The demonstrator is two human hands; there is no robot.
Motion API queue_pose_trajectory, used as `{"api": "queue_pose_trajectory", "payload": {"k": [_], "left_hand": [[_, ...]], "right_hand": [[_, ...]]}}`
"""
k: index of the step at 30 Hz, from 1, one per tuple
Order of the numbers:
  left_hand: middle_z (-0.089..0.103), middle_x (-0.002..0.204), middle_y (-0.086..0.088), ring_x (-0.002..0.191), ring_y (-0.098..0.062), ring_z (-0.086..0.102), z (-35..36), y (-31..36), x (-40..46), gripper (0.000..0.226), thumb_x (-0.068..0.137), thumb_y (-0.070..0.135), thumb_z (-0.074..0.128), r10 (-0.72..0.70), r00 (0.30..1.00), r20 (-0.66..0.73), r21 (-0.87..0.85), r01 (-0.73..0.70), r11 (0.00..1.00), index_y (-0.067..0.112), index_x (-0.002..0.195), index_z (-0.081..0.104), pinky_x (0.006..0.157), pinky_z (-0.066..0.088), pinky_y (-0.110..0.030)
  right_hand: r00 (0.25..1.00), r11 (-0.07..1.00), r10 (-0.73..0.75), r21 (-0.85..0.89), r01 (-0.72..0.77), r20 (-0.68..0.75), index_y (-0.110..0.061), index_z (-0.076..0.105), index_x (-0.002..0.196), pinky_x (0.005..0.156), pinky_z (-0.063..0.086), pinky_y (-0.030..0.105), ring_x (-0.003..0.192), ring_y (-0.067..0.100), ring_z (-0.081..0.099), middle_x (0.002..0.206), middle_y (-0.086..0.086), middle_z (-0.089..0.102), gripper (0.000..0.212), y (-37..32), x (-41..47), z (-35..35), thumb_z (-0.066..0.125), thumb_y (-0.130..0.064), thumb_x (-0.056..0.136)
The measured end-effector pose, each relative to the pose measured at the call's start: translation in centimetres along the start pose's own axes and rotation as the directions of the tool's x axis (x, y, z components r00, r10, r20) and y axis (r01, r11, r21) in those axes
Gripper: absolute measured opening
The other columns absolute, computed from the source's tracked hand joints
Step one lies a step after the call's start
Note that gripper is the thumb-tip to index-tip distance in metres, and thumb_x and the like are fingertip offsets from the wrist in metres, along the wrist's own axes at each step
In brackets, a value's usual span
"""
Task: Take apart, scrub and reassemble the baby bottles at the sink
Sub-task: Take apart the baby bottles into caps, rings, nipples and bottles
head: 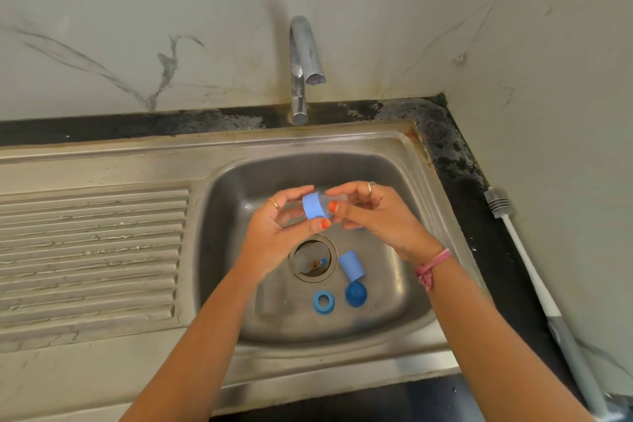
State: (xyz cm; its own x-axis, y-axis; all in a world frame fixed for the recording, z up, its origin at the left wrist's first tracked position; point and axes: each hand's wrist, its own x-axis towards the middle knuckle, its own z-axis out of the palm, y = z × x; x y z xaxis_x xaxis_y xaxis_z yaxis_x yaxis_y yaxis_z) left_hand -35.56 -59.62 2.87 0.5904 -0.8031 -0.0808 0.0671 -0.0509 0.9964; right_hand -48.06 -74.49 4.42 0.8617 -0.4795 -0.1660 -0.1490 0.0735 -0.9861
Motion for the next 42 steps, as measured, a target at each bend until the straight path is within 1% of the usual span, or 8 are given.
{"api": "queue_pose_trajectory", "payload": {"k": [5, 10, 22, 30, 33, 36, 38, 42], "left_hand": [[0.074, 0.105, -0.002, 0.091, -0.009, 0.07, -0.3, 1.8, -1.9, 0.058, 0.071, 0.019, 0.073, 0.005, 1.0, -0.004, -0.132, -0.006, 0.991, 0.006, 0.126, 0.06, 0.074, 0.053, -0.018], [0.072, 0.112, -0.002, 0.107, -0.015, 0.067, -1.0, 2.7, -3.7, 0.044, 0.081, 0.023, 0.066, -0.012, 0.999, 0.038, -0.179, 0.019, 0.984, 0.015, 0.123, 0.062, 0.085, 0.054, -0.023], [0.074, 0.105, 0.006, 0.104, -0.01, 0.068, -2.8, 4.0, -5.8, 0.025, 0.097, 0.01, 0.054, 0.02, 1.0, 0.02, -0.141, -0.017, 0.99, 0.024, 0.115, 0.063, 0.084, 0.052, -0.017], [0.073, 0.109, 0.003, 0.108, -0.014, 0.066, -4.3, 4.0, -6.2, 0.023, 0.095, 0.017, 0.055, 0.004, 1.0, -0.013, -0.189, -0.007, 0.982, 0.023, 0.115, 0.065, 0.089, 0.053, -0.022], [0.073, 0.108, 0.001, 0.107, -0.015, 0.067, -4.9, 4.2, -6.2, 0.023, 0.094, 0.015, 0.056, -0.012, 1.0, 0.011, -0.224, 0.014, 0.974, 0.019, 0.116, 0.064, 0.088, 0.054, -0.023], [0.073, 0.109, -0.002, 0.109, -0.017, 0.066, -5.3, 4.5, -6.4, 0.03, 0.088, 0.022, 0.058, -0.043, 0.997, 0.068, -0.365, 0.065, 0.929, 0.014, 0.117, 0.063, 0.088, 0.054, -0.024], [0.072, 0.111, -0.003, 0.11, -0.016, 0.066, -5.5, 4.8, -6.3, 0.033, 0.086, 0.022, 0.058, -0.054, 0.993, 0.1, -0.429, 0.092, 0.899, 0.011, 0.117, 0.063, 0.087, 0.054, -0.024], [0.071, 0.115, -0.005, 0.113, -0.017, 0.064, -5.7, 5.3, -6.2, 0.035, 0.086, 0.02, 0.057, -0.064, 0.989, 0.136, -0.444, 0.119, 0.888, 0.008, 0.119, 0.061, 0.089, 0.054, -0.025]], "right_hand": [[0.993, 0.99, -0.118, -0.076, 0.117, -0.018, -0.015, 0.072, 0.099, 0.071, 0.056, 0.022, 0.081, 0.016, 0.072, 0.09, 0.004, 0.075, 0.018, -2.6, -1.7, 1.3, 0.074, -0.01, 0.082], [0.985, 0.977, -0.15, -0.163, 0.135, -0.081, -0.01, 0.071, 0.097, 0.077, 0.06, 0.032, 0.084, 0.027, 0.072, 0.091, 0.01, 0.075, 0.022, -3.8, -3.2, 3.6, 0.079, -0.009, 0.077], [0.885, 0.837, -0.354, -0.525, 0.156, -0.302, -0.013, 0.075, 0.081, 0.068, 0.052, 0.012, 0.065, 0.002, 0.066, 0.074, -0.007, 0.072, 0.009, -5.0, -4.4, 9.4, 0.081, -0.014, 0.076], [0.868, 0.726, -0.474, -0.623, 0.291, -0.147, -0.003, 0.075, 0.095, 0.073, 0.054, 0.019, 0.073, 0.017, 0.068, 0.086, 0.007, 0.071, 0.016, -5.4, -4.2, 10.8, 0.078, -0.009, 0.08], [0.924, 0.811, -0.374, -0.512, 0.284, -0.08, -0.003, 0.073, 0.1, 0.078, 0.056, 0.027, 0.081, 0.02, 0.069, 0.092, 0.008, 0.069, 0.019, -5.5, -4.3, 10.6, 0.075, -0.011, 0.083], [0.984, 0.98, -0.164, -0.101, 0.171, 0.072, -0.006, 0.07, 0.108, 0.085, 0.054, 0.028, 0.097, 0.02, 0.069, 0.106, 0.008, 0.072, 0.029, -6.0, -4.6, 8.7, 0.072, -0.02, 0.082], [0.99, 0.989, -0.083, 0.132, 0.068, 0.115, -0.011, 0.068, 0.115, 0.085, 0.053, 0.026, 0.102, 0.017, 0.067, 0.111, 0.004, 0.072, 0.034, -5.9, -4.6, 8.1, 0.065, -0.024, 0.084], [0.999, 0.987, 0.042, 0.152, -0.043, 0.013, -0.015, 0.062, 0.125, 0.08, 0.055, 0.026, 0.096, 0.012, 0.067, 0.117, 0.011, 0.067, 0.033, -4.7, -3.9, 8.9, 0.061, -0.015, 0.092]]}}
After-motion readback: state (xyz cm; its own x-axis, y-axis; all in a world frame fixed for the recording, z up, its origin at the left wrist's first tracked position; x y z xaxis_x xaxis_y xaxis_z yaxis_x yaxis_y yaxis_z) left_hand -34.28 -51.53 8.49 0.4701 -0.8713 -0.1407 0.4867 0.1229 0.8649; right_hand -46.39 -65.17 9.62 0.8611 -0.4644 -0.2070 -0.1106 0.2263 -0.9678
